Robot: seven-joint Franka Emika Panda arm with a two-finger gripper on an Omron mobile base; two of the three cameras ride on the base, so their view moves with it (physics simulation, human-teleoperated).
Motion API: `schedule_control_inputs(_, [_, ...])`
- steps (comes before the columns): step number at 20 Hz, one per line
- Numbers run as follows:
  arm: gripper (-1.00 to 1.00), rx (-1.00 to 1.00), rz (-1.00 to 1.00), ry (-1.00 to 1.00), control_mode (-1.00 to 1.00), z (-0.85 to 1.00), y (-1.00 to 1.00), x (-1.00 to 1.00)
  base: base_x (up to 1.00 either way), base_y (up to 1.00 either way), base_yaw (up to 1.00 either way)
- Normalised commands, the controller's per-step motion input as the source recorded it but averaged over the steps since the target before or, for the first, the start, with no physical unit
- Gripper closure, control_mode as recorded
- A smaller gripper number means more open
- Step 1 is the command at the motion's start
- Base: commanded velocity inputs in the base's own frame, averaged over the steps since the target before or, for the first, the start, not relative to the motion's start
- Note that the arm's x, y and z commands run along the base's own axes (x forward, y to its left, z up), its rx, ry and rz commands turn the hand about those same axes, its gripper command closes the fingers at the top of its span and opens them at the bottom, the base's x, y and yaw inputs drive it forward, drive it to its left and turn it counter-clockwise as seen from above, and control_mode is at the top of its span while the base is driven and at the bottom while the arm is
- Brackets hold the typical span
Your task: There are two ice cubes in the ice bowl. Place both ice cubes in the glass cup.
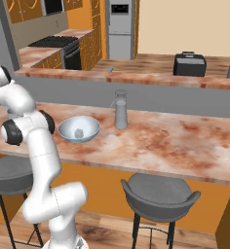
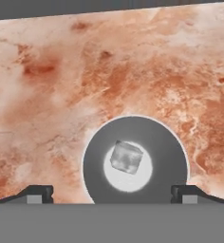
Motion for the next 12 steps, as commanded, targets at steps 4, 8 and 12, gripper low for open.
schedule_control_inputs(4, [-1.0,0.0,0.0,0.0,-1.0,0.0,-0.94,-0.45,0.0,0.0,0.0])
schedule_control_inputs(8, [-1.0,0.05,0.0,0.0,-1.0,0.0,-1.0,-0.67,0.0,0.0,0.0])
schedule_control_inputs(12, [-1.0,0.09,0.0,0.0,-1.0,-0.06,-1.0,-0.86,0.0,0.0,0.0])
